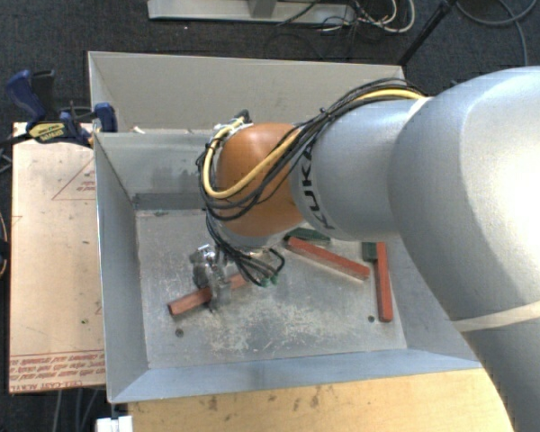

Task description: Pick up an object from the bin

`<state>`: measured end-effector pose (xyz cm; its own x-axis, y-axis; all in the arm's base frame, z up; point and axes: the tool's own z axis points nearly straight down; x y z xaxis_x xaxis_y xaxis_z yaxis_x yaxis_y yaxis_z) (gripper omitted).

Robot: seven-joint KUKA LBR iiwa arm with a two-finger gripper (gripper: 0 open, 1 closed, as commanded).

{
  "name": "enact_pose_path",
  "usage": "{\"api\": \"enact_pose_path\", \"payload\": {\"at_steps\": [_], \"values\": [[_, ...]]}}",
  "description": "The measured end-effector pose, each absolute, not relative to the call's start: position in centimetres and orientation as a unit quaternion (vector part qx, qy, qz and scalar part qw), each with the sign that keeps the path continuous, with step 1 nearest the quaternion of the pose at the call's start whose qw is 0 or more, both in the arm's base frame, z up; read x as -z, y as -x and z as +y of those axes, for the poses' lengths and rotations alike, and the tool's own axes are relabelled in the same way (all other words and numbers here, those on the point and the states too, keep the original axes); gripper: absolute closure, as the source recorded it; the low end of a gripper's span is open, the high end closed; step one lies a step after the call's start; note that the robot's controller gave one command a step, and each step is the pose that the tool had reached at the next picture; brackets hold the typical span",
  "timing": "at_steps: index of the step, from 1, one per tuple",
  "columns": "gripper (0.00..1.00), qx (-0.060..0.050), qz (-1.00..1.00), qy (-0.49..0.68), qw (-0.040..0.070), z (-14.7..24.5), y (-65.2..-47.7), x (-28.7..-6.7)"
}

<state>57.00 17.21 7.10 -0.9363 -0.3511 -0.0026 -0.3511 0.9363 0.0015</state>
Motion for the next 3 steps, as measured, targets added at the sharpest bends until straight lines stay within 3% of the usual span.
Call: {"api": "enact_pose_path", "payload": {"at_steps": [2,3], "values": [[1.00,-0.001,0.984,0.178,-0.001,17.2,-56.9,-7.4],[1.00,0.000,0.984,0.178,-0.004,17.2,-56.7,-9.2]]}}
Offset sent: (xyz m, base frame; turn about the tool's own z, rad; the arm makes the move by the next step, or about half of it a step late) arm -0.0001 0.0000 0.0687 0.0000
